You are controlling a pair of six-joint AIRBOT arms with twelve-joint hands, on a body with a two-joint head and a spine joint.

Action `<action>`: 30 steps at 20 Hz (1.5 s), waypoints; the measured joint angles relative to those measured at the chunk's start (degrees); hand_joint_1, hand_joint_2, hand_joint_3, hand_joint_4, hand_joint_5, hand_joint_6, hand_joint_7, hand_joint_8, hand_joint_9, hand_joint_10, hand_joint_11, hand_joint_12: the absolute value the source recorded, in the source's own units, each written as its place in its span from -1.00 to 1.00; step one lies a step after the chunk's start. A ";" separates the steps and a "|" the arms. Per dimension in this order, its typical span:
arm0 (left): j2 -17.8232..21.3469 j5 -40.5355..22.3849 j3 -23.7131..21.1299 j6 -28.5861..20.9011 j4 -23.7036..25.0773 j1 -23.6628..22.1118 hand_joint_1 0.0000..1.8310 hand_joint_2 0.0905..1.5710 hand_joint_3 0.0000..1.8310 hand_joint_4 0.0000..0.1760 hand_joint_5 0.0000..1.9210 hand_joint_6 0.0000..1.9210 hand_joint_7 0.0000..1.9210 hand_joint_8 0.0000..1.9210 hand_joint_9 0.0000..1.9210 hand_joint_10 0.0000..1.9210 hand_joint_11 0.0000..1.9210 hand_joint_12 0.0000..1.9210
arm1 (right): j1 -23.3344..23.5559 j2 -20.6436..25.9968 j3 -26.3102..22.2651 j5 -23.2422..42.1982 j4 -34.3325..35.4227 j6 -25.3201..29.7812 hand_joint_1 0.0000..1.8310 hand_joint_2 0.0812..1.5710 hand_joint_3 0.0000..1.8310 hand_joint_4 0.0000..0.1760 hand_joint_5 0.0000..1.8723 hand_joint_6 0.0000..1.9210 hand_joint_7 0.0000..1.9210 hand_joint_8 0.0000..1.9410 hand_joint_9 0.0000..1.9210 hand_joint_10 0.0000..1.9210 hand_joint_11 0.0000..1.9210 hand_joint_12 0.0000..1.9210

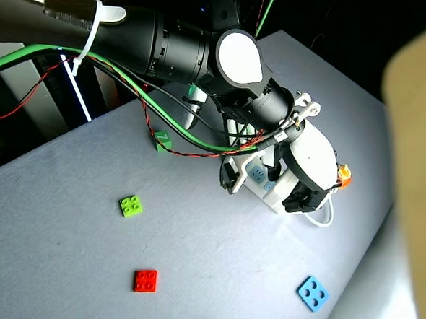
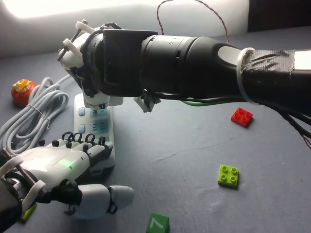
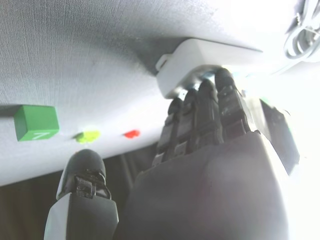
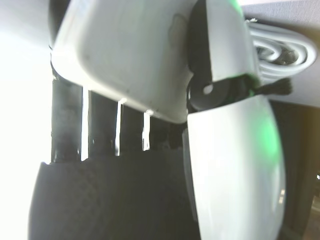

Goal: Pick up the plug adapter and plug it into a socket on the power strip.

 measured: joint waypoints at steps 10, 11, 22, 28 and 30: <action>0.00 0.00 0.00 0.00 -0.04 0.00 -1.00 0.43 -1.00 -1.00 -1.00 -1.00 -0.95 -1.00 -0.95 -1.00 -1.00 -0.77 | -0.02 -0.96 0.90 -0.35 0.07 0.00 0.35 0.36 -1.00 -1.00 0.03 -0.02 0.14 -0.10 0.37 -1.00 -0.09 0.04; 0.00 0.00 0.00 0.02 -0.04 0.00 -1.00 0.43 -1.00 -1.00 -1.00 -1.00 -0.95 -1.00 -0.94 -1.00 -1.00 -0.77 | -0.02 -1.01 1.18 -0.20 0.13 0.15 0.35 0.36 -1.00 -1.00 0.03 -0.02 0.14 -0.10 0.37 -1.00 -0.10 0.03; 0.00 0.02 0.00 0.02 -0.20 0.00 -1.00 0.44 -1.00 -1.00 -1.00 -1.00 -0.99 -1.00 -0.98 -1.00 -1.00 -0.84 | -0.33 -1.73 1.44 -0.46 -0.33 0.15 0.36 0.35 -1.00 -1.00 0.05 -0.07 0.16 -0.11 0.39 -0.99 -0.06 0.01; 0.00 0.02 0.00 0.02 -0.22 0.00 -1.00 0.43 -1.00 -1.00 -1.00 -1.00 -0.97 -1.00 -0.96 -1.00 -1.00 -0.79 | -0.33 -2.58 1.49 -1.77 -0.83 -0.28 0.35 0.37 -1.00 -1.00 0.01 -0.01 0.14 -0.08 0.36 -1.00 -0.10 0.00; 0.00 0.02 0.00 0.02 -0.22 0.00 -1.00 0.44 -1.00 -1.00 -1.00 -1.00 -0.97 -1.00 -0.96 -1.00 -1.00 -0.78 | -0.31 -3.06 1.60 -2.62 -1.18 -0.28 0.35 0.36 -1.00 -1.00 0.04 -0.04 0.15 -0.10 0.38 -0.99 -0.08 0.01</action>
